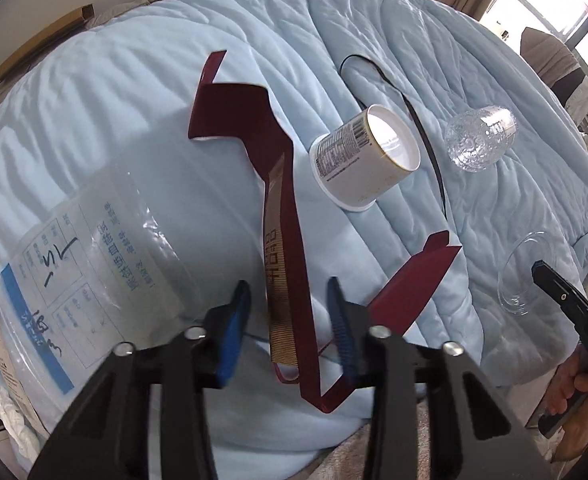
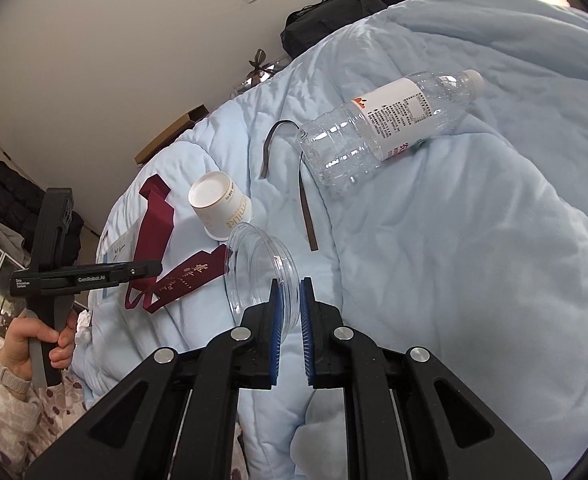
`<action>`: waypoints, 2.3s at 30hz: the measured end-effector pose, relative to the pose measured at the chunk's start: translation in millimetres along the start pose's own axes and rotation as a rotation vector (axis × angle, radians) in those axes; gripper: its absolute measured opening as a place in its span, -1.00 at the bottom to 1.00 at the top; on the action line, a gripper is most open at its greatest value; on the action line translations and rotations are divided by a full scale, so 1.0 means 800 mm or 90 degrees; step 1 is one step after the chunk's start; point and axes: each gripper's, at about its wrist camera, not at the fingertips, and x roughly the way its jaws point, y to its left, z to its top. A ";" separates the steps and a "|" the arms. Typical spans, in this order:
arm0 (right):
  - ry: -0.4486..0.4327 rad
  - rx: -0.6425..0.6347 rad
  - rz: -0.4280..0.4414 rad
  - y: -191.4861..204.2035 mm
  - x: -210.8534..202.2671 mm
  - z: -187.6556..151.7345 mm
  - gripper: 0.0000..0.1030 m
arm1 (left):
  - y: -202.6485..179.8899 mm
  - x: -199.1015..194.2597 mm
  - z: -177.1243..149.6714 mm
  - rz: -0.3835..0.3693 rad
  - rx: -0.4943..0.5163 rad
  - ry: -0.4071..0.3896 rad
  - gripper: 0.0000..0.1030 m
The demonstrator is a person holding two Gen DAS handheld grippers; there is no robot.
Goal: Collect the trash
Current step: 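Grasp the clear plastic lid with the right tool while the left tool grasps the dark red ribbon, then carry the plastic lid and red ribbon with both tools over the trash bin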
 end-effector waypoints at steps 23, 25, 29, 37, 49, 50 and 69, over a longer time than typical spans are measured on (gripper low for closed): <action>-0.028 -0.084 0.024 0.098 -0.024 0.021 -0.84 | 0.037 -0.179 -0.060 0.079 0.058 -0.180 -0.87; -0.030 -0.104 0.030 0.118 -0.020 0.023 -0.84 | 0.052 -0.191 -0.070 0.087 0.048 -0.188 -0.87; -0.030 -0.151 0.041 0.158 -0.007 0.028 -0.84 | 0.085 -0.207 -0.090 0.105 0.044 -0.190 -0.87; -0.004 -0.216 0.065 0.251 0.037 0.036 -0.84 | 0.164 -0.243 -0.132 0.124 0.005 -0.204 -0.87; 0.028 -0.316 0.127 0.430 0.111 0.015 -0.84 | 0.332 -0.302 -0.219 0.099 -0.155 -0.243 -0.87; 0.031 -0.318 0.135 0.444 0.116 0.012 -0.84 | 0.346 -0.308 -0.229 0.107 -0.165 -0.245 -0.87; 0.144 -0.482 0.255 0.721 0.229 -0.095 -0.84 | 0.577 -0.338 -0.391 0.214 -0.337 -0.229 -0.87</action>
